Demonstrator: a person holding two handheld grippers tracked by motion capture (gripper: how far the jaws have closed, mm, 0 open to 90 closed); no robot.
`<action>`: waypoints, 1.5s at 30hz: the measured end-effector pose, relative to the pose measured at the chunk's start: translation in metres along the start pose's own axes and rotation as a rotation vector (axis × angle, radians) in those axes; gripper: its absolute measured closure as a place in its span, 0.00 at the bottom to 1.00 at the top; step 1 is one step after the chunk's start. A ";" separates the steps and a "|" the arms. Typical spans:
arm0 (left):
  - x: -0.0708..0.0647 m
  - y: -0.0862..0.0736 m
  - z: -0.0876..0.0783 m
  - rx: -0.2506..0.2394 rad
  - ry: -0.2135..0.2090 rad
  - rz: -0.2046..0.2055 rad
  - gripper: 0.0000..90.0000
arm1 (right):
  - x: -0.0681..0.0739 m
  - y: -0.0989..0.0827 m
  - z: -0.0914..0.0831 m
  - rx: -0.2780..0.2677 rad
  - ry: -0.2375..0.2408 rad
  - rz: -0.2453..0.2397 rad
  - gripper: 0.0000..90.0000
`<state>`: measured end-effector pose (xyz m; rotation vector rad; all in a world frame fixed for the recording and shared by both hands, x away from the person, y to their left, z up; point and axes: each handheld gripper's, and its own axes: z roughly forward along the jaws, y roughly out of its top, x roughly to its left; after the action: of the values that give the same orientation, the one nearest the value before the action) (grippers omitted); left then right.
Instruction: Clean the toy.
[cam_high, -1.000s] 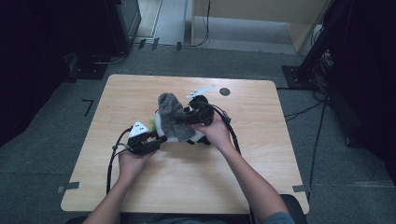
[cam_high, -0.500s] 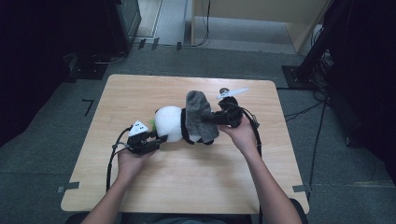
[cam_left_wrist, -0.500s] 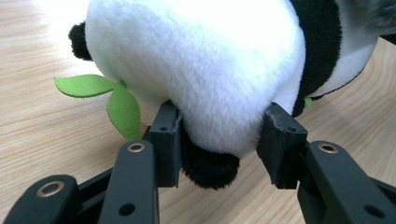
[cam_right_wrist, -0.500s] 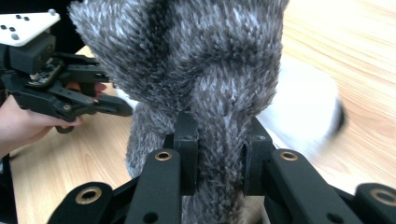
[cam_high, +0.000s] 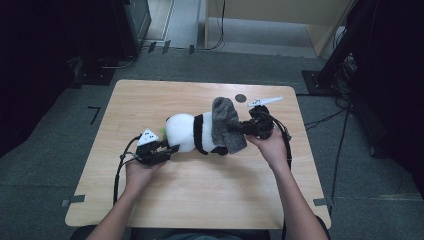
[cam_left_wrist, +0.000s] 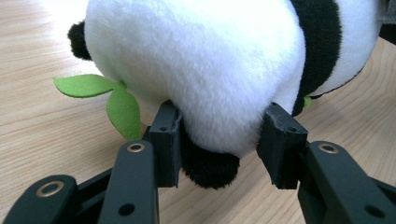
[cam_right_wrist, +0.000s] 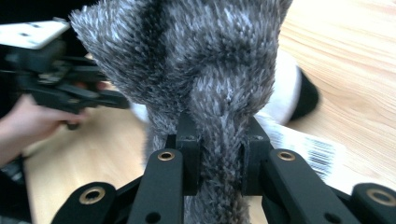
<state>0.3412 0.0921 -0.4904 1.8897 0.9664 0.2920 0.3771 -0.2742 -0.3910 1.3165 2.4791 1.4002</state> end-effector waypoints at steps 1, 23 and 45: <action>0.000 0.000 0.000 -0.002 0.001 -0.004 0.61 | 0.004 0.001 -0.001 -0.006 0.017 -0.009 0.84; -0.002 0.002 0.000 0.004 -0.001 -0.011 0.61 | 0.089 -0.012 0.088 0.156 0.173 -0.212 0.84; -0.004 0.003 0.000 0.017 0.010 -0.012 0.62 | 0.083 -0.026 0.125 0.133 0.012 -0.304 0.86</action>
<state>0.3405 0.0887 -0.4877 1.8990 0.9902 0.2871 0.3538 -0.1375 -0.4536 0.8963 2.6773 1.1974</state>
